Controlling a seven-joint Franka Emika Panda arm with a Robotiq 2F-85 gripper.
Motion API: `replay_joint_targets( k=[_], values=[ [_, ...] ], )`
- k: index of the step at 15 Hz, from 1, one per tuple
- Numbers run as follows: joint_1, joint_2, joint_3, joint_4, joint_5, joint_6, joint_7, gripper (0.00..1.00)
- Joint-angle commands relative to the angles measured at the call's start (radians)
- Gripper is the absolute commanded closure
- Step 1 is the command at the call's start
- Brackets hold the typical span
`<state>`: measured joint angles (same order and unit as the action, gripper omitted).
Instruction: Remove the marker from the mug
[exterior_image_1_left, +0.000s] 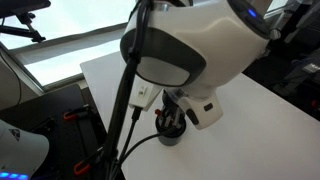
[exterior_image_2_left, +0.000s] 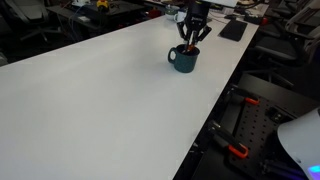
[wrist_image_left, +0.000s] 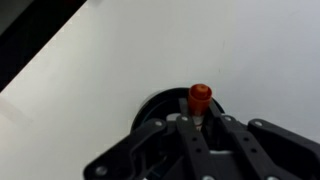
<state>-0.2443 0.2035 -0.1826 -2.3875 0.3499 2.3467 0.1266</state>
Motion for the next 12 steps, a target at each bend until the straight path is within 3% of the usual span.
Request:
replay_joint_targets(
  k=[1, 7, 12],
  values=[
    [0.03, -0.125, -0.011, -0.052, -0.059, -0.023, 0.052, 0.95],
    [0.075, -0.242, 0.023, -0.055, -0.138, -0.027, 0.085, 0.95],
    [0.143, -0.25, 0.086, -0.039, -0.102, 0.065, -0.091, 0.95]
  ],
)
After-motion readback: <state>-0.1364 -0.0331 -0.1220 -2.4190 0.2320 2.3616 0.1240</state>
